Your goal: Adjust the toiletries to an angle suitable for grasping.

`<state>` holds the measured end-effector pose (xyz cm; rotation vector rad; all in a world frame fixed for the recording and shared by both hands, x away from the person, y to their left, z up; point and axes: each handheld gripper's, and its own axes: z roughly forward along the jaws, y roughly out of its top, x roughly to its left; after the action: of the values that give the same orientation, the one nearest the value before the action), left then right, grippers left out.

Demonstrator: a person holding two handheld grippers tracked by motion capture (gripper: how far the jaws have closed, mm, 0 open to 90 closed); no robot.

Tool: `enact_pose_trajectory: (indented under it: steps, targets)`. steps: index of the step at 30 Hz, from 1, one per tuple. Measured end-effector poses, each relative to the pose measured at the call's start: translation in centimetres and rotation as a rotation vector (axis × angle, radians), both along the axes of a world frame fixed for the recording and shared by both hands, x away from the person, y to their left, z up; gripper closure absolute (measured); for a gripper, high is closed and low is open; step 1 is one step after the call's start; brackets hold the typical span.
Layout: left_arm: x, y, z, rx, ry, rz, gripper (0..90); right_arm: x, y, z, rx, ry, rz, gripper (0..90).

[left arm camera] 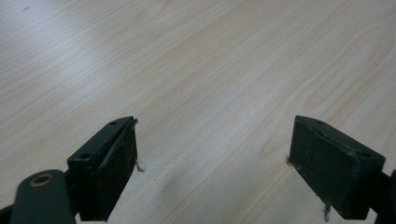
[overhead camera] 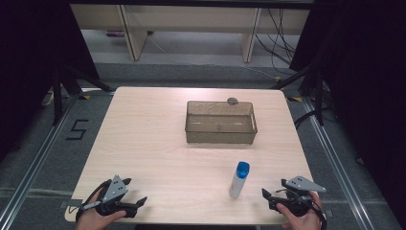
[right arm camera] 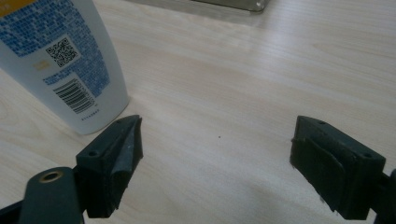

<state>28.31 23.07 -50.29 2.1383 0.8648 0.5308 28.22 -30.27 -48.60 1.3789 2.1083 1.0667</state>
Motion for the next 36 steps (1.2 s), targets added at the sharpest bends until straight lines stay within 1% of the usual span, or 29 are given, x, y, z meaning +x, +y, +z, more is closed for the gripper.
enact_pose_trajectory:
  steps: [1, 2, 3, 4, 6, 7, 9, 10, 11, 12, 13, 14, 15, 17, 18, 20, 22, 23, 24, 25, 26, 27, 29, 30, 31, 33, 34, 35, 36]
  targets:
    - [0.0, 0.0, 0.0, 0.0, 0.0, 0.0, 14.8, 0.0, 0.0, 0.0, 0.0, 0.0, 0.0, 17.6]
    - [0.0, 0.0, 0.1, -0.012, 0.013, -0.008, 14.8, -0.1, 0.1, 0.1, 0.006, 0.007, -0.002, 17.8]
    - [0.0, 0.0, 0.0, -0.008, 0.007, -0.007, 14.8, -0.1, 0.1, 0.1, 0.004, -0.006, -0.004, 18.1]
    - [0.0, 0.0, 0.0, -0.007, 0.007, -0.006, 14.8, -0.3, 0.2, 0.2, 0.008, -0.004, -0.012, 18.2]
    - [0.0, 0.0, 0.0, -0.013, 0.01, -0.007, 14.8, -0.3, 0.2, 0.2, 0.01, -0.005, -0.005, 18.2]
    - [0.0, 0.0, 0.0, -0.009, 0.008, -0.003, 14.8, -0.3, 0.2, 0.2, 0.01, -0.005, -0.005, 18.2]
    - [0.0, 0.0, 0.1, -0.01, 0.013, -0.01, 14.8, -0.5, 0.3, 0.3, 0.017, -0.011, -0.016, 18.4]
    - [0.0, 0.0, 0.0, -0.013, 0.011, -0.009, 14.8, -0.5, 0.4, 0.4, 0.014, -0.019, -0.016, 18.5]
    - [0.0, 0.0, 0.0, -0.006, 0.007, -0.006, 14.8, -0.5, 0.4, 0.4, 0.014, -0.019, -0.016, 18.5]
    - [0.0, 0.0, 0.0, -0.011, 0.007, -0.005, 14.8, -0.7, 0.3, 0.5, -0.002, -0.042, -0.011, 18.6]
    - [0.0, 0.0, 0.0, -0.011, 0.007, -0.005, 14.8, -0.7, 0.3, 0.5, -0.002, -0.042, -0.011, 18.6]
    - [0.0, 0.0, 0.0, -0.013, 0.007, -0.002, 14.8, -0.8, 0.5, 0.5, 0.011, -0.026, -0.015, 18.6]
    - [0.0, 0.0, 0.0, -0.013, 0.007, -0.005, 14.8, -0.9, 0.5, 0.6, 0.009, -0.039, -0.013, 18.6]
    - [0.0, 0.0, 0.0, -0.009, 0.005, -0.002, 14.8, -1.1, 0.7, 0.7, 0.011, -0.036, -0.009, 18.7]
    - [0.0, 0.0, 0.0, -0.01, 0.012, -0.005, 14.8, -1.3, 0.9, 0.8, 0.013, -0.043, -0.006, 18.8]
    - [0.0, 0.0, 0.0, -0.011, 0.011, -0.005, 14.8, -1.4, 1.1, 0.8, 0.02, -0.046, -0.005, 18.9]
    - [0.0, 0.0, 0.0, -0.007, 0.008, -0.002, 14.8, -1.8, 1.4, 1.0, 0.025, -0.062, 0.003, 19.0]
    - [0.0, 0.0, 0.0, -0.007, 0.008, -0.002, 14.8, -1.8, 1.4, 1.0, 0.025, -0.062, 0.003, 19.0]
    - [0.0, 0.0, 0.0, -0.001, 0.009, -0.003, 14.8, -2.2, 1.8, 1.2, 0.05, -0.026, -0.009, 19.1]
    - [0.0, 0.0, 0.0, -0.002, 0.01, -0.004, 14.8, -2.1, 1.7, 1.2, 0.023, -0.06, 0.014, 19.0]
    - [0.0, 0.0, 0.0, -0.002, 0.01, -0.004, 14.8, -2.1, 1.7, 1.2, 0.023, -0.06, 0.014, 19.0]
    - [0.0, 0.0, 0.0, -0.001, 0.009, -0.003, 14.8, -2.2, 1.9, 1.2, 0.043, -0.051, 0.009, 19.0]
    - [0.0, 0.0, 0.0, -0.012, 0.011, -0.003, 14.8, -2.5, 2.0, 1.4, 0.031, -0.072, 0.022, 19.0]
    - [0.0, 0.0, 0.0, -0.012, 0.011, -0.003, 14.8, -2.6, 2.2, 1.5, 0.037, -0.078, 0.021, 19.1]
    - [0.0, 0.0, 0.0, -0.007, 0.01, -0.004, 14.8, -2.8, 2.6, 1.6, 0.068, -0.046, 0.01, 19.0]
    - [0.0, 0.0, 0.0, 0.002, 0.008, -0.003, 14.8, -3.0, 2.8, 1.7, 0.073, -0.04, 0.005, 19.1]
    - [0.0, 0.0, 0.0, -0.001, 0.008, -0.003, 14.8, -2.9, 2.8, 1.7, 0.045, -0.084, 0.043, 19.1]
    - [0.0, 0.0, 0.0, -0.003, 0.008, -0.003, 14.8, -2.9, 2.8, 1.7, 0.045, -0.084, 0.043, 19.1]
    - [0.1, 0.0, 0.0, -0.002, 0.008, -0.004, 14.8, -3.0, 3.1, 1.8, 0.047, -0.101, 0.063, 19.0]
